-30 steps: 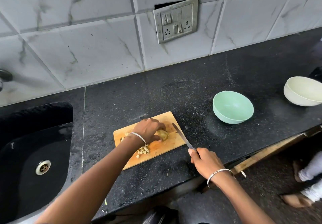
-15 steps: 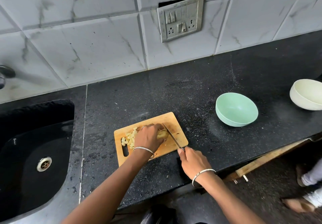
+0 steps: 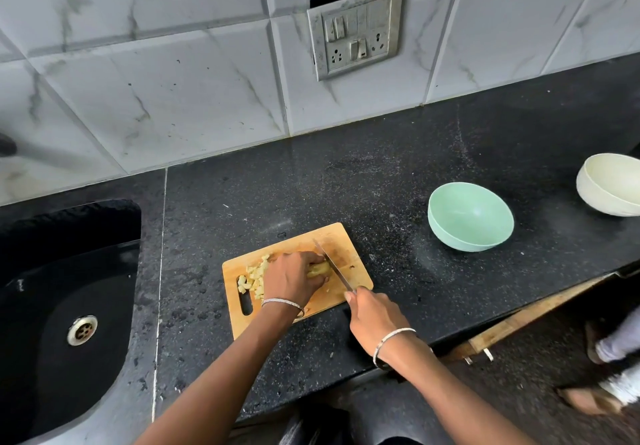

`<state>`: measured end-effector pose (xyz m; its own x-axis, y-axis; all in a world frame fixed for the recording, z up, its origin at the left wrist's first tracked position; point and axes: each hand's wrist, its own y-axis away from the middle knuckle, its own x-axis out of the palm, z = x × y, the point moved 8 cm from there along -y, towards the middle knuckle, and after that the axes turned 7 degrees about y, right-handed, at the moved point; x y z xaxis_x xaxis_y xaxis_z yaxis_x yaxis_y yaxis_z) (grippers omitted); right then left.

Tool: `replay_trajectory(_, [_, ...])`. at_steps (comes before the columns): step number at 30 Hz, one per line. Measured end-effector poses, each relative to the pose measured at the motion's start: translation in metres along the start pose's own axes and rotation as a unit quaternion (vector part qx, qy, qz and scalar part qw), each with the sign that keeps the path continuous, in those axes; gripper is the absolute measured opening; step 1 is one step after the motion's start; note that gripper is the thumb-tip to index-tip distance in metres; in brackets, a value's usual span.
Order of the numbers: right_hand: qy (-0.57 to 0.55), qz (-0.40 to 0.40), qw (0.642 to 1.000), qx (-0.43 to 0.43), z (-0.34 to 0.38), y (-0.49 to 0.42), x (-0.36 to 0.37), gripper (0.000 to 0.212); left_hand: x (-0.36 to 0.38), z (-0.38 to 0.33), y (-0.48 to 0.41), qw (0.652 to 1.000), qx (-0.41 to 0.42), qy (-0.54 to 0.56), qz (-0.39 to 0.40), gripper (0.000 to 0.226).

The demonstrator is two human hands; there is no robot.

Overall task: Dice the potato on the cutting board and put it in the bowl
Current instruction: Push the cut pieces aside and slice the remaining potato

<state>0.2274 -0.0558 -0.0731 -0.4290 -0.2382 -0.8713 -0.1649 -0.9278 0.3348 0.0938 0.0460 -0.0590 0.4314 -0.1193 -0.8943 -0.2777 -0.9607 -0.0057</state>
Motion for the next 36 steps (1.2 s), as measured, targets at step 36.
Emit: replay_trajectory(36, [-0.321,0.083,0.936,0.116,-0.034,-0.014,0.03,0.05,-0.005,-0.003,0.009,0.999,-0.029,0.012,-0.016,0.035])
